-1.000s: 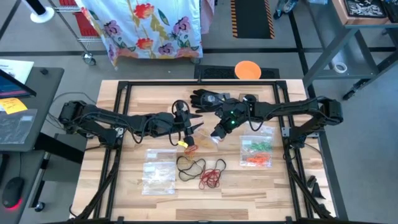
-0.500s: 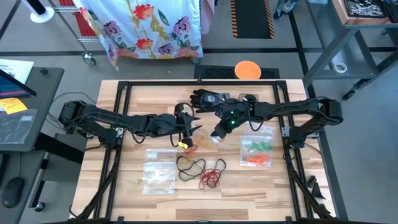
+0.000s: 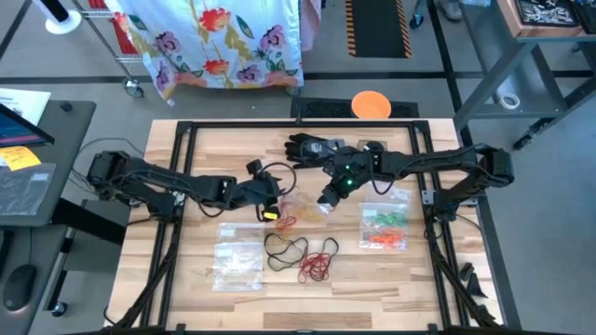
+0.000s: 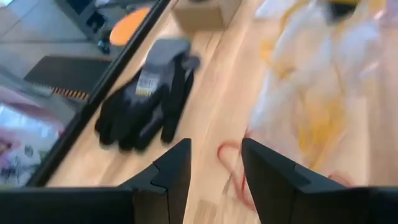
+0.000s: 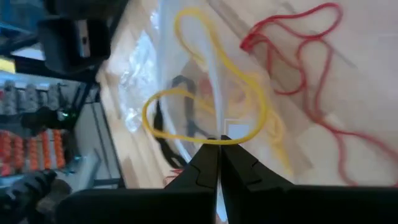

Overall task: Sort rubber bands
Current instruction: Put the yellow rubber band into the transparent zip bag

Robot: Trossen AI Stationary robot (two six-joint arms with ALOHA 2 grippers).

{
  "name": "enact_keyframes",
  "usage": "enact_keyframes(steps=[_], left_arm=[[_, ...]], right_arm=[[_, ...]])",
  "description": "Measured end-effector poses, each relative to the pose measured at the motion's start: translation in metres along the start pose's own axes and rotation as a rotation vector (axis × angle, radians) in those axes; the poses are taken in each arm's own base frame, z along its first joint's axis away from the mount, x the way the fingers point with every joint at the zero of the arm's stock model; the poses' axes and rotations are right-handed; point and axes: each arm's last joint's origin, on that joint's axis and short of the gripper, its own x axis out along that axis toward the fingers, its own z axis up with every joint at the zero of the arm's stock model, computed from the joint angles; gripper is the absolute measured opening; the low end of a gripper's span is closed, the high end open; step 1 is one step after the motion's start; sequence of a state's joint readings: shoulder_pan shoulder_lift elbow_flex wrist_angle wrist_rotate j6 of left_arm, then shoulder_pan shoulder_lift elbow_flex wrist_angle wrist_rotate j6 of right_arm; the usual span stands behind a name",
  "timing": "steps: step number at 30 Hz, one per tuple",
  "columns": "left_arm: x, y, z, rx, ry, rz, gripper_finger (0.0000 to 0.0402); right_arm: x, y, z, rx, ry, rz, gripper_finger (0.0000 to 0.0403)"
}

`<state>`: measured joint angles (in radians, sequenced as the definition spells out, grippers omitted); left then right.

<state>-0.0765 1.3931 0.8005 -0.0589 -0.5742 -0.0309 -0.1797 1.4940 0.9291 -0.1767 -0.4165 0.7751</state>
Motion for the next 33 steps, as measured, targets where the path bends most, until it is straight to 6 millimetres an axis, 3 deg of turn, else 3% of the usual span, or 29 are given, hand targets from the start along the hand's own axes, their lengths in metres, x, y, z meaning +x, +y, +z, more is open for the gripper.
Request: enact_keyframes(steps=[4,8,11,15,18,21,24,27,28,31,33], left_arm=[[0.006,-0.002,-0.034,-0.066,-0.005,0.022,0.014],[0.008,-0.004,-0.063,-0.181,-0.084,-0.03,0.014],[0.007,-0.003,-0.077,-0.257,-0.152,-0.05,0.014],[0.004,-0.003,-0.084,-0.304,-0.2,-0.077,0.014],[0.003,-0.003,-0.083,-0.312,-0.206,-0.084,0.014],[0.002,-0.004,-0.08,-0.324,-0.223,-0.117,0.014],[0.001,-0.005,-0.078,-0.329,-0.242,-0.155,0.014],[0.0,-0.007,-0.076,-0.321,-0.255,-0.211,0.014],[0.0,-0.008,-0.076,-0.31,-0.255,-0.234,0.014],[-0.001,-0.011,-0.076,-0.27,-0.254,-0.339,0.014],[-0.002,-0.014,-0.076,-0.245,-0.252,-0.439,0.014]], right_arm=[[0.001,-0.001,-0.004,-0.137,0.034,-0.007,0.0008],[-0.001,-0.003,-0.001,0.062,0.009,-0.023,0.0008],[-0.002,-0.005,0.001,-0.121,0.011,-0.021,0.0008],[-0.003,-0.006,0.005,0.024,-0.023,-0.019,0.0008],[-0.004,-0.008,0.007,-0.115,-0.033,-0.028,0.0008],[-0.003,-0.006,0.005,0.065,-0.034,-0.03,0.0008],[-0.003,-0.005,0.005,-0.068,-0.032,-0.031,0.0008],[-0.003,-0.005,0.005,0.078,-0.031,-0.026,0.0008],[-0.002,-0.004,0.003,0.086,-0.023,-0.025,0.0008],[-0.004,-0.007,0.007,-0.103,-0.022,-0.016,0.0008],[-0.006,-0.009,0.01,0.006,-0.037,-0.015,0.0008]])
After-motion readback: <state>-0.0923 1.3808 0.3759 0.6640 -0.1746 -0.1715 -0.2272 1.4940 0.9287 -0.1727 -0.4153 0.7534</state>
